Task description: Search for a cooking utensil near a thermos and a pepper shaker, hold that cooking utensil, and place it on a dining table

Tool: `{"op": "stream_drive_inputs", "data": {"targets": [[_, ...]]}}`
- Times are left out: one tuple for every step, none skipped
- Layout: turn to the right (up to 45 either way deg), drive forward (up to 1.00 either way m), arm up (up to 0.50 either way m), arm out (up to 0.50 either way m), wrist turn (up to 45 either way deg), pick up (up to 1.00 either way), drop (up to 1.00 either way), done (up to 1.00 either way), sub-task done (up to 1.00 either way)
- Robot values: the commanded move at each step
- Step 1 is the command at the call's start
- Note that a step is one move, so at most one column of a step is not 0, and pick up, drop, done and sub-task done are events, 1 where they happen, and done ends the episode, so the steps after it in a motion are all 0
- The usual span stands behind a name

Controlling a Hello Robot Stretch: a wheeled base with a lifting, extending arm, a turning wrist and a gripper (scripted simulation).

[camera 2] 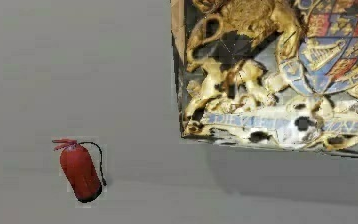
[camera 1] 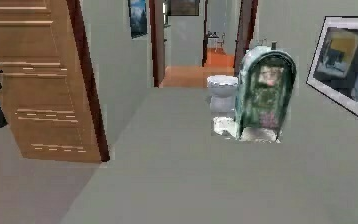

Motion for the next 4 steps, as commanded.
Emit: {"op": "stream_drive_inputs", "data": {"targets": [[-3.0, 0.00, 0.00, 0.00, 0.0, 0.00, 0.00, 0.00, 0.00], [0.0, 1.00, 0.00, 0.00, 0.0, 0.00, 0.00, 0.00, 0.00], [0.0, 1.00, 0.00, 0.00, 0.0, 0.00, 0.00, 0.00, 0.00], [0.0, 0.90, 0.00, 0.00, 0.0, 0.00, 0.00, 0.00, 0.00]]}}
